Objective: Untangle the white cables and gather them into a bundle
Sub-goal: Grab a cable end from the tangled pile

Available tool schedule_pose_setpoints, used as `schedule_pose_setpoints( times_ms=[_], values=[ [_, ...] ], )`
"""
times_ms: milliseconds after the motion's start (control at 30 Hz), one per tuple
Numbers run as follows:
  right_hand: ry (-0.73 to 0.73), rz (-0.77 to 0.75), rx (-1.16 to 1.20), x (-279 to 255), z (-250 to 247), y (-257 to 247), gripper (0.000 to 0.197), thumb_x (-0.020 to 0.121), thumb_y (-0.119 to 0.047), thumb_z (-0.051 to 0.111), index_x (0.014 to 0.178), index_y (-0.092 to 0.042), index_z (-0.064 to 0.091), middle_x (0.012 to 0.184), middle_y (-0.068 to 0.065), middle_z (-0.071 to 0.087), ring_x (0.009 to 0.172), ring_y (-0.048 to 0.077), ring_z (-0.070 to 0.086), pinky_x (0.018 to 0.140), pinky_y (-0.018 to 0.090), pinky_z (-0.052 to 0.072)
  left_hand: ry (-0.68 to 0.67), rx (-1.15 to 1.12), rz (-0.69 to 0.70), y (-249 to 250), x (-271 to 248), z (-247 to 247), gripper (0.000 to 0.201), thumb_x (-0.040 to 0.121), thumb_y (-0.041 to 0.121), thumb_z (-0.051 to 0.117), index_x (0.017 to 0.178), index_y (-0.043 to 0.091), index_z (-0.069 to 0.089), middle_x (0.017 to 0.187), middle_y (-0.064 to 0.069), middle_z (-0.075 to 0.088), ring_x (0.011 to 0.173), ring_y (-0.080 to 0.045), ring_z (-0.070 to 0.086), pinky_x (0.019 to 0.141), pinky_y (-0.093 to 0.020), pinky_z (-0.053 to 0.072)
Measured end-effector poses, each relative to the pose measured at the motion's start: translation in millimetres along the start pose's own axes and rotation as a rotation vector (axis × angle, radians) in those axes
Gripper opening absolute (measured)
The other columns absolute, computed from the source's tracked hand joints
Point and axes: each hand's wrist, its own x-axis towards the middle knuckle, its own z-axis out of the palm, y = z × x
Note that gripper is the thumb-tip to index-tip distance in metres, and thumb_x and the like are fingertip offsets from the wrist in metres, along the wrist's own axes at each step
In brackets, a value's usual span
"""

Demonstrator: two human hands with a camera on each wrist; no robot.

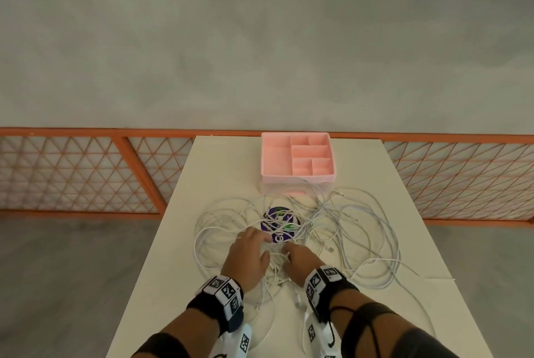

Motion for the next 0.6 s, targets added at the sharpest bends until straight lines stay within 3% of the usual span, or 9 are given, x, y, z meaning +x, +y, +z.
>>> schedule_pose_setpoints(
  times_ms=[100,233,300,333,400,533,600],
  values=[
    [0.048,-0.033,-0.060,2,-4,-7,0.006,0.091,-0.012,0.049,0.088,-0.014,0.053,0.092,0.008,0.061,0.085,0.023,0.057,0.068,0.024,0.035,0.014,-0.148,0.048,7,-1,-5,0.021,0.091,0.017,0.062,0.111,0.024,0.062,0.110,0.010,0.058,0.100,-0.005,0.056,0.088,-0.029,0.050],
    [0.113,-0.196,0.061,3,-42,-20,0.025,0.089,-0.021,0.064,0.066,-0.023,0.053,0.066,-0.006,0.053,0.060,0.009,0.049,0.056,0.017,0.032,-0.057,-0.305,0.007,18,8,-15,0.023,0.099,0.016,0.055,0.121,0.019,0.061,0.110,0.013,0.062,0.094,-0.004,0.062,0.084,-0.019,0.050],
    [0.211,-0.244,0.130,5,-72,-27,0.018,0.086,-0.021,0.069,0.069,-0.022,0.061,0.067,-0.006,0.060,0.060,0.006,0.053,0.059,0.021,0.042,-0.044,-0.436,-0.052,25,18,-22,0.020,0.103,0.016,0.046,0.111,0.017,0.064,0.086,0.008,0.069,0.069,-0.007,0.064,0.069,-0.032,0.055],
    [0.270,-0.244,0.181,6,-87,-30,0.012,0.084,-0.019,0.071,0.074,-0.019,0.065,0.071,-0.005,0.064,0.063,0.008,0.057,0.061,0.023,0.047,-0.017,-0.470,-0.067,29,23,-26,0.022,0.104,0.016,0.043,0.104,0.015,0.066,0.071,0.008,0.067,0.057,-0.005,0.059,0.061,-0.033,0.052],
    [0.363,-0.247,0.315,7,-114,-37,0.007,0.083,-0.014,0.072,0.081,-0.017,0.067,0.077,-0.003,0.068,0.067,0.011,0.062,0.065,0.024,0.052,0.039,-0.513,-0.081,40,36,-36,0.029,0.105,0.012,0.040,0.096,0.012,0.068,0.055,0.015,0.058,0.047,0.000,0.049,0.054,-0.025,0.042],
    [0.508,-0.281,0.595,-2,-123,-52,0.026,0.089,-0.019,0.069,0.113,-0.023,0.060,0.109,-0.006,0.062,0.075,0.014,0.066,0.072,0.027,0.056,0.064,-0.941,-0.181,74,59,-64,0.034,0.108,0.012,0.037,0.085,0.006,0.061,0.052,0.001,0.037,0.042,-0.012,0.035,0.048,-0.027,0.036],
    [0.412,-0.286,0.749,-10,-108,-55,0.024,0.096,-0.028,0.061,0.118,-0.020,0.057,0.110,-0.001,0.064,0.076,0.016,0.069,0.069,0.033,0.057,0.109,-1.163,-0.216,88,67,-81,0.034,0.109,0.015,0.035,0.085,0.005,0.057,0.056,-0.002,0.031,0.042,-0.012,0.031,0.046,-0.025,0.034]
  ],
)
